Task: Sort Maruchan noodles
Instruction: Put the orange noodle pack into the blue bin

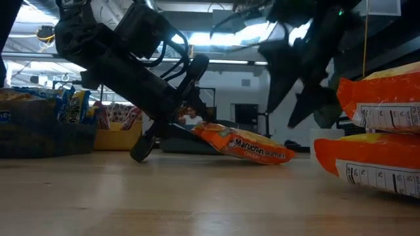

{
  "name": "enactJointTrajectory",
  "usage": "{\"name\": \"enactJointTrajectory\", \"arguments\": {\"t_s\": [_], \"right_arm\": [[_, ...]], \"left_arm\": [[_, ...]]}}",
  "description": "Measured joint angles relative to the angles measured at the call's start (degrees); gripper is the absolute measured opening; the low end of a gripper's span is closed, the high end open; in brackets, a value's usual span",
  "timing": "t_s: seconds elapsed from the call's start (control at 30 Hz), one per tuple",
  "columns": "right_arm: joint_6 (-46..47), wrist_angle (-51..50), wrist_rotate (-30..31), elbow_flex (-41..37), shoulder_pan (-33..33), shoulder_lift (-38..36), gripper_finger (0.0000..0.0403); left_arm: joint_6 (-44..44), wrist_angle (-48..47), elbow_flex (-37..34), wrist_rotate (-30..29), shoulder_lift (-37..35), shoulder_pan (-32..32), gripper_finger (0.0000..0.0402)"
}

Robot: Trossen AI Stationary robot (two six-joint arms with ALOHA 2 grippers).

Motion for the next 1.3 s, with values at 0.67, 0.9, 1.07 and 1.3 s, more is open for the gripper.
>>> {"name": "enactJointTrajectory", "arguments": {"t_s": [0.67,0.9,1.07,1.3], "right_arm": [[3.1,-23.52,9.96,0.15,-0.01,-16.95,0.028],[3.26,-27.3,11.0,0.16,-0.02,-19.13,0.028],[3.21,-29.21,13.02,0.15,0.0,-22.59,0.028],[4.49,-28.82,17.09,0.15,-0.02,-27.56,0.028]], "left_arm": [[-4.37,32.05,0.02,7.73,0.04,6.45,0.0093],[-5.03,35.81,0.15,8.17,-2.95,9.14,0.0091],[-3.91,31.37,0.24,8.69,-6.6,12.54,0.0091],[-1.67,23.17,0.24,11.75,-11.68,17.04,0.0091]]}}
